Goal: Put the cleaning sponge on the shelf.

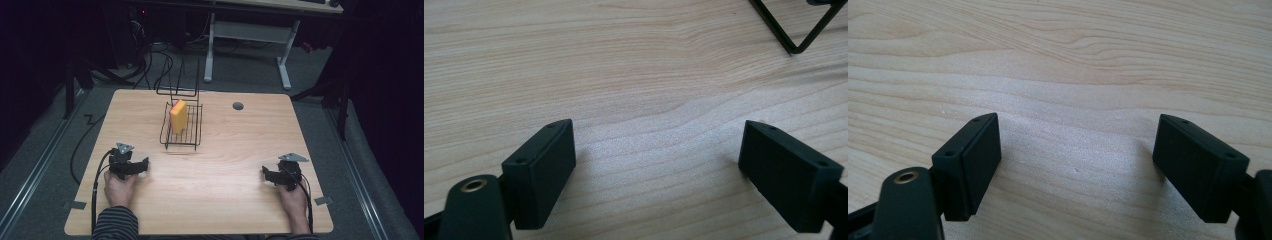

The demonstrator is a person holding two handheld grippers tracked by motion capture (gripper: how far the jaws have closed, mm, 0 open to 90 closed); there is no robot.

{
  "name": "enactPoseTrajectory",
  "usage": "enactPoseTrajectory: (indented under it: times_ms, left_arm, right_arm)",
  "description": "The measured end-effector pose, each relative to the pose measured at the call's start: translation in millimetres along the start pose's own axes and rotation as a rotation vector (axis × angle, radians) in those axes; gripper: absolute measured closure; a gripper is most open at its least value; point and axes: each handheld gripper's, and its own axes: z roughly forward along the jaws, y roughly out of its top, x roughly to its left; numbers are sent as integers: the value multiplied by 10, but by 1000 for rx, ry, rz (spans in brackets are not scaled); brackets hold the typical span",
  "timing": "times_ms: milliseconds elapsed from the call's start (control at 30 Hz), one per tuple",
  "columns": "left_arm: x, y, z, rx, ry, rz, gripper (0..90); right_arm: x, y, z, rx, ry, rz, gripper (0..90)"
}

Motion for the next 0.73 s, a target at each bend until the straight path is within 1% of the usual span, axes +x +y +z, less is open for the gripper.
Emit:
enactPoseTrajectory:
  times_ms: [167,733]
  left_arm:
    - [-4,-2,-5,-5,-6,6,180]
    - [-7,-4,-6,-5,-4,2,181]
  right_arm:
    - [-2,0,1,-1,0,-3,195]
    - [-1,1,1,-1,3,-4,195]
